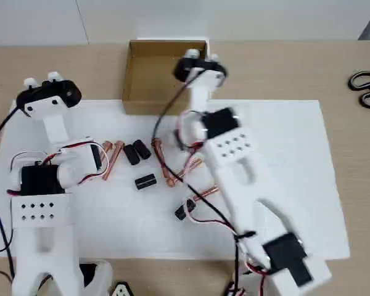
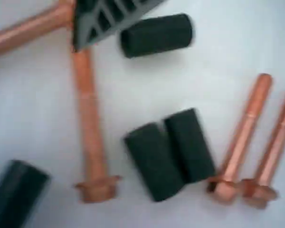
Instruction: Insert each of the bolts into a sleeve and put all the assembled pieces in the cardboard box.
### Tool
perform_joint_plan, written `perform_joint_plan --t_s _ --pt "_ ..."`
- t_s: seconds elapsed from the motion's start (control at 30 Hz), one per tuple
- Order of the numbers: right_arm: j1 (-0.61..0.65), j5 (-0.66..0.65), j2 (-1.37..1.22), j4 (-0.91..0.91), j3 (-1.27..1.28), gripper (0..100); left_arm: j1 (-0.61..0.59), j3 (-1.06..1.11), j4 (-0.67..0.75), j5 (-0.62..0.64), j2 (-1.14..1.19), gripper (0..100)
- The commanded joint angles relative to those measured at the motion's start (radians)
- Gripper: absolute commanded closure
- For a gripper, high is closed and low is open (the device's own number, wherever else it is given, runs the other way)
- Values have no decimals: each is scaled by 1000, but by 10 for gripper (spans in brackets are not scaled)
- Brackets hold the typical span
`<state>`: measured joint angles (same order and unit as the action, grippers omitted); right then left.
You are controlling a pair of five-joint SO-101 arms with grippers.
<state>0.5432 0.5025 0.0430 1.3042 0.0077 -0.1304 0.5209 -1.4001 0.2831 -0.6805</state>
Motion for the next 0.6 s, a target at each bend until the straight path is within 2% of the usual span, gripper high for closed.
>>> perform_joint_plan --t_s 0.0,0.13,0.2,0.57 --pt "19 77 -65 -93 -66 719 -6 -39 -5 5 -32 994" --pt "-8 236 -166 -232 -66 719 -8 -42 -3 5 -32 994" --pt "-19 276 -209 -286 -66 719 -8 -42 -5 5 -32 994" --pt "-22 282 -341 -501 -68 720 -8 -39 0 5 -32 994"
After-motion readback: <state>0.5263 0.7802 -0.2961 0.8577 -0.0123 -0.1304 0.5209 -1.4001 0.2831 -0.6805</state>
